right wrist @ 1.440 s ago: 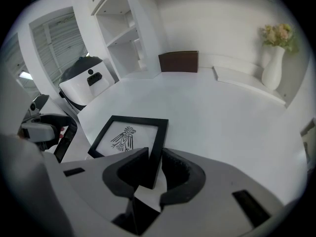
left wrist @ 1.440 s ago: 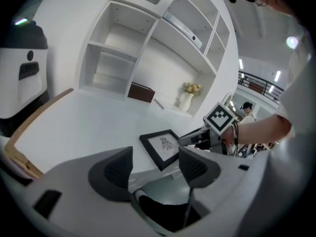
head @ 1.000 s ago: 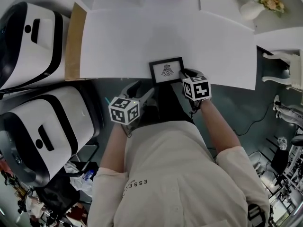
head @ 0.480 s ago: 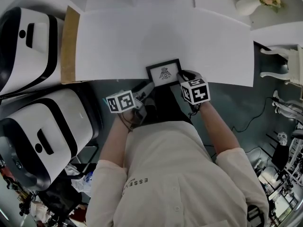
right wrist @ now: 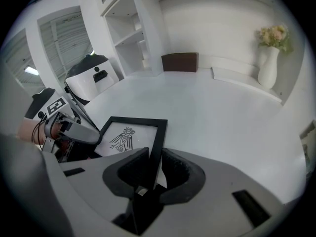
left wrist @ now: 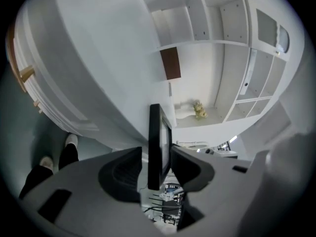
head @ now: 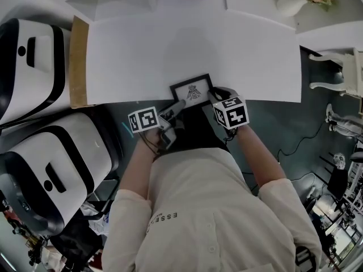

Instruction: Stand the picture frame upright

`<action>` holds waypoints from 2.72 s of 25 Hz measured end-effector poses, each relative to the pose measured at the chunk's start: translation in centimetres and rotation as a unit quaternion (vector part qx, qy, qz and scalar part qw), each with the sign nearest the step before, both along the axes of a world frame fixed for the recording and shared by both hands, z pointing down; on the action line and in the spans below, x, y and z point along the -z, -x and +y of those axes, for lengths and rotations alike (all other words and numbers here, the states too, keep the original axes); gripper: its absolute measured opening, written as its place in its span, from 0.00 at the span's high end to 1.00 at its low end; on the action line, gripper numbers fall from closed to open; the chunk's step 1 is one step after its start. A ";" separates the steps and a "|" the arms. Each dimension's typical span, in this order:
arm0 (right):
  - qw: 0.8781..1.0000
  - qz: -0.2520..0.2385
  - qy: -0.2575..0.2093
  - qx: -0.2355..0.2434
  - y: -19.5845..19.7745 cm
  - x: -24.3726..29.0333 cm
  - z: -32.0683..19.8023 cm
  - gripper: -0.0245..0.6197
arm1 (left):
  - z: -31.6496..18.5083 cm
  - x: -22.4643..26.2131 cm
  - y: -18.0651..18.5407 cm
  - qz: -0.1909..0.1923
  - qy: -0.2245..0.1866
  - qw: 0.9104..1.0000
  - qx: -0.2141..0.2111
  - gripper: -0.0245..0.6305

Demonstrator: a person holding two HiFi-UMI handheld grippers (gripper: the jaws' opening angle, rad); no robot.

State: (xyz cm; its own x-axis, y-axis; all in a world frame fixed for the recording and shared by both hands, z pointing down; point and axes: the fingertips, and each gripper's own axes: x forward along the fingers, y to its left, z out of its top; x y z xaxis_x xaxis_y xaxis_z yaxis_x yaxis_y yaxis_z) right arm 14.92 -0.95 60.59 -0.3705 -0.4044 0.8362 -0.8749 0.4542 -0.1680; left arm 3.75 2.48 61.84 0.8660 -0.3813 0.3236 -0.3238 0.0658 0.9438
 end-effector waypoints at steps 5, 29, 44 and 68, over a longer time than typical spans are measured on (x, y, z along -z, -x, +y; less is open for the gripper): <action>1.000 -0.013 -0.002 -0.005 -0.1 0.1 -0.1 0.81 | 0.1 0.0 -0.5 0.009 0.005 1.000 -0.011 0.84; 0.942 -0.331 0.050 -0.009 -0.3 3.2 -0.6 0.66 | -1.8 6.1 -0.1 0.106 -0.035 0.994 -0.011 0.86; 0.846 -0.514 0.145 0.009 0.1 7.1 -1.9 0.68 | -3.3 10.9 -0.5 0.145 -0.110 0.981 -0.073 0.87; 0.893 -0.430 0.114 0.075 1.1 11.5 -14.4 0.83 | -15.4 11.6 0.4 -0.023 -0.191 0.981 -0.022 0.86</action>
